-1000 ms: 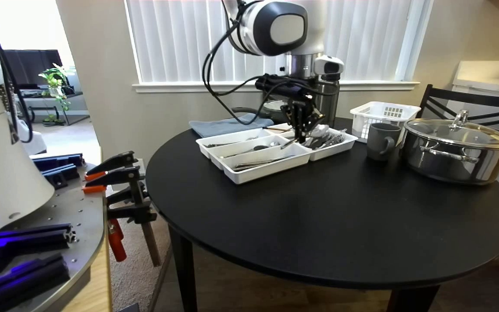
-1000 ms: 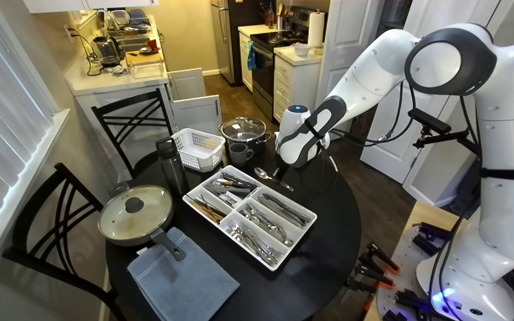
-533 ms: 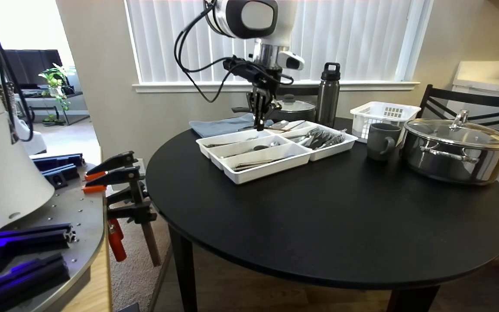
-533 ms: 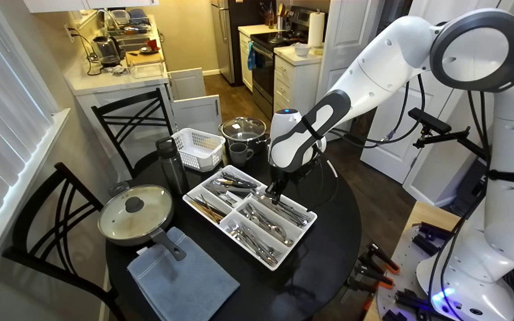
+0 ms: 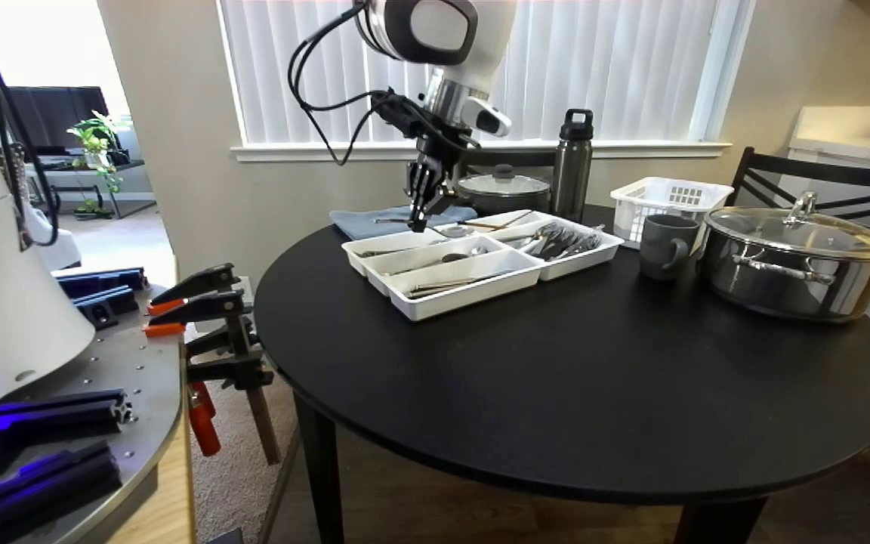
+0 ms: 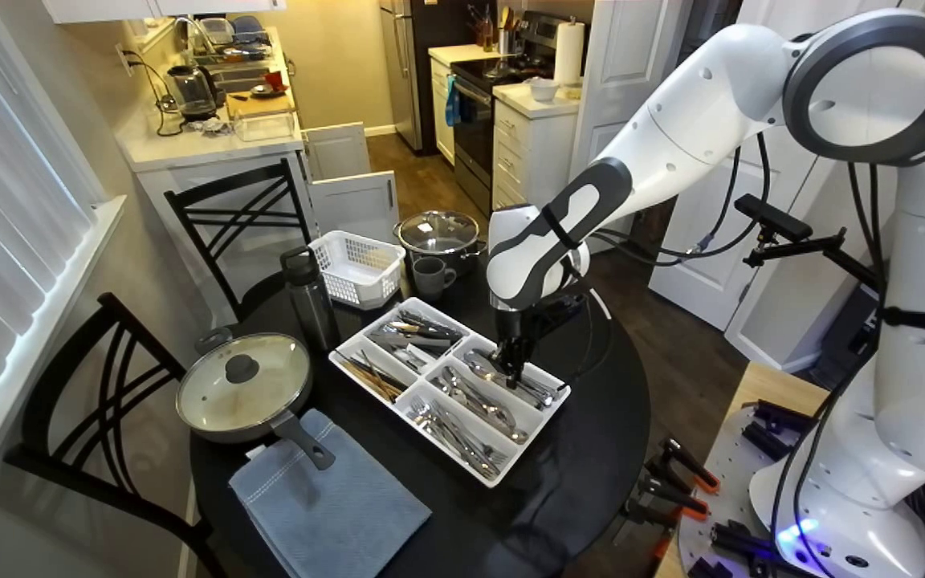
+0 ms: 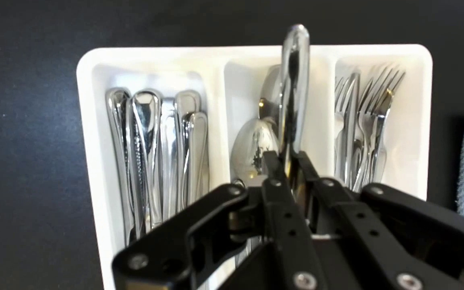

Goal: Put the cutlery in the tray

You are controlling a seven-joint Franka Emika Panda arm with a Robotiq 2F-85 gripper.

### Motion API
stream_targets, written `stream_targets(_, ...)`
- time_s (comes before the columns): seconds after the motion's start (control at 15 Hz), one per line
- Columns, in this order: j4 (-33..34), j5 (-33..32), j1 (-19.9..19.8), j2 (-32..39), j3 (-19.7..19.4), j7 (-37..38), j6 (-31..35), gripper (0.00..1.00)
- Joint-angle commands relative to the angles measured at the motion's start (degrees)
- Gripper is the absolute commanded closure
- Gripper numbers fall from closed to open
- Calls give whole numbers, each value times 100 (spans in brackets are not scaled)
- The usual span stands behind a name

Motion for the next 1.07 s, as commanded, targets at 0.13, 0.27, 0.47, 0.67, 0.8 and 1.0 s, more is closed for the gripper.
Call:
stream_targets(0.13,-162,207,109,4,-11,-387,352,97)
stream_targets(0.27,-140,226,101,71,21,-515,537,97)
stream_targets(0.47,-103,267,77,181,71,-608,752,64)
stream_targets(0.67,-89,272,65,267,104,-640,836,50)
stream_targets(0.8,-98,253,66,271,107,-616,870,38)
stream_targets(1.0,-124,235,64,221,95,-588,922,19)
